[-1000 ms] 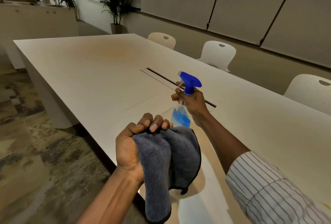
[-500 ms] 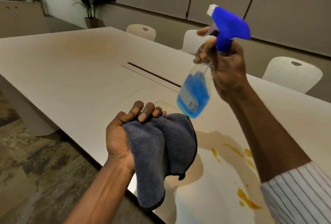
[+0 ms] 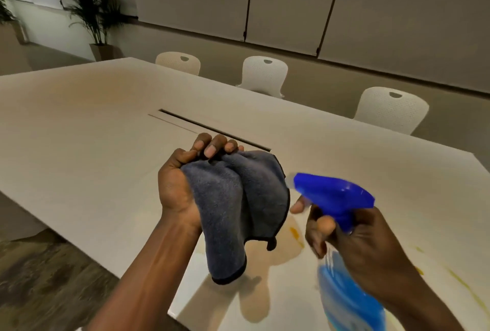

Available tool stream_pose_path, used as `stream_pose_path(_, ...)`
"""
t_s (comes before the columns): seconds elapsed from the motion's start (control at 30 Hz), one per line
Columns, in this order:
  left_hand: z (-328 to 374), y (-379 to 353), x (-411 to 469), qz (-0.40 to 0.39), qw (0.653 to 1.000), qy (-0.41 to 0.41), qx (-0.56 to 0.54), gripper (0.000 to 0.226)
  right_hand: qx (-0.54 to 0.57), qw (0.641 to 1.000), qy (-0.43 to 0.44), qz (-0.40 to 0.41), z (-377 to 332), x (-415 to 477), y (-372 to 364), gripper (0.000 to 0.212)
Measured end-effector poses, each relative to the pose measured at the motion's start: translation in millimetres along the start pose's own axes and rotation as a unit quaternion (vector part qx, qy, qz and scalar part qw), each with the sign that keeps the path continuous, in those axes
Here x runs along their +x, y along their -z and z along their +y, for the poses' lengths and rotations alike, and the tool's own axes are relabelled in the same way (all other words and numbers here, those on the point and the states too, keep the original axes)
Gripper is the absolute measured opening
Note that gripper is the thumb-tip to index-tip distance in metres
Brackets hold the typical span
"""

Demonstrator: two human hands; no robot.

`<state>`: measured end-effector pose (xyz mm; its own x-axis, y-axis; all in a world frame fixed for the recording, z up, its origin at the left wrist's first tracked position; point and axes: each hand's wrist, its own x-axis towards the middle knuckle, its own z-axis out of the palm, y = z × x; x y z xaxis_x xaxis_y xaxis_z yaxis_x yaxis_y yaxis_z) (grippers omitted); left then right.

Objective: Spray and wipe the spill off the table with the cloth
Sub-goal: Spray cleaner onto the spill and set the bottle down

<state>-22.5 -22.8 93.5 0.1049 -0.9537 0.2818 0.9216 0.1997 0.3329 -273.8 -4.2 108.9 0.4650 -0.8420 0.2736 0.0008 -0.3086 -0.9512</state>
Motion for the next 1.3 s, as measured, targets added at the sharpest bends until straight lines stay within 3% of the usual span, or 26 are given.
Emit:
stream_pose_path(0.17,-9,-1,12,-0.015,0.999,0.028,-0.018,0.014,0.011,0.997,-0.035,0.073,-5,-12,-4,0.025)
stream_pose_path(0.27,-15,-4,15,-0.012,0.999,0.028,-0.024,0.015,-0.074,0.996,-0.028,0.032,-3,-16,-3,0.055)
stream_pose_path(0.3,-17,-5,15,-0.014,0.999,0.029,-0.026,0.015,-0.077,0.996,-0.027,0.037,-5,-18,-3,0.056)
stream_pose_path(0.47,-19,-3,17,-0.014,0.998,0.038,-0.043,0.017,-0.060,0.987,-0.075,0.127,-10,-19,8,0.008)
stream_pose_path(0.5,-20,-2,17,-0.014,0.998,0.041,-0.043,0.016,-0.051,0.986,-0.079,0.136,-11,-19,10,0.009)
stream_pose_path(0.67,-20,0,18,-0.022,0.998,0.043,-0.039,0.014,-0.053,0.986,-0.064,0.145,-6,-20,18,0.085)
stream_pose_path(0.77,-19,1,18,-0.021,0.999,0.040,-0.031,0.016,-0.037,0.989,-0.073,0.119,-7,-23,19,0.102)
stream_pose_path(1.0,-22,-1,18,-0.043,0.997,0.047,-0.034,0.022,-0.031,0.995,-0.056,0.078,-19,-26,-5,0.063)
stream_pose_path(1.13,-20,-6,16,-0.032,0.998,0.033,-0.030,0.017,-0.035,0.989,-0.067,0.130,-17,-29,1,0.075)
stream_pose_path(1.3,-25,-11,11,-0.006,0.999,0.032,-0.032,0.016,-0.057,0.985,-0.086,0.138,-19,-32,9,0.090)
